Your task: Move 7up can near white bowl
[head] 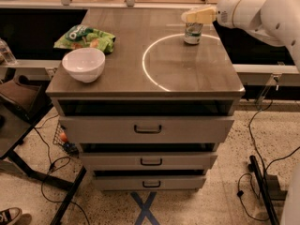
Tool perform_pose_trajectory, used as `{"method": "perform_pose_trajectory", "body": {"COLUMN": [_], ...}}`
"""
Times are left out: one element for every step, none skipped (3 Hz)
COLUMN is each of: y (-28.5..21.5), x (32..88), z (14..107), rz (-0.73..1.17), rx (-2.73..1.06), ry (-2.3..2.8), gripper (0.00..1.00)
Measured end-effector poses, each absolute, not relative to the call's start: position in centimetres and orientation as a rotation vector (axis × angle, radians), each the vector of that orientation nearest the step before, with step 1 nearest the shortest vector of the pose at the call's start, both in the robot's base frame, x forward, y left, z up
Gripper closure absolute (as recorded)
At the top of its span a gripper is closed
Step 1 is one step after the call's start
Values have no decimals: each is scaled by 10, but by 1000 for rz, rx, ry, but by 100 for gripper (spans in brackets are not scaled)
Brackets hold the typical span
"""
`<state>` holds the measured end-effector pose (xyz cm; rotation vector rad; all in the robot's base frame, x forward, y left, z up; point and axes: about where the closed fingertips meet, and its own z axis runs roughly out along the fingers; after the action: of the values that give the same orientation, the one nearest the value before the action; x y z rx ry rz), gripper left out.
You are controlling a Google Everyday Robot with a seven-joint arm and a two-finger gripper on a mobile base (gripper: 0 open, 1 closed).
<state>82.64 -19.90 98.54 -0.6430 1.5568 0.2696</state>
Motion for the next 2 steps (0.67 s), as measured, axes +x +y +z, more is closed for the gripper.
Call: {"method": "perform_pose_trajectory", "body": {"y": [-193, -192], "x": [850, 861], "z": [966, 948], "rz": [356, 403], "rx": [-593, -552], "ry": [1514, 1510], "gripper": [0, 0]}}
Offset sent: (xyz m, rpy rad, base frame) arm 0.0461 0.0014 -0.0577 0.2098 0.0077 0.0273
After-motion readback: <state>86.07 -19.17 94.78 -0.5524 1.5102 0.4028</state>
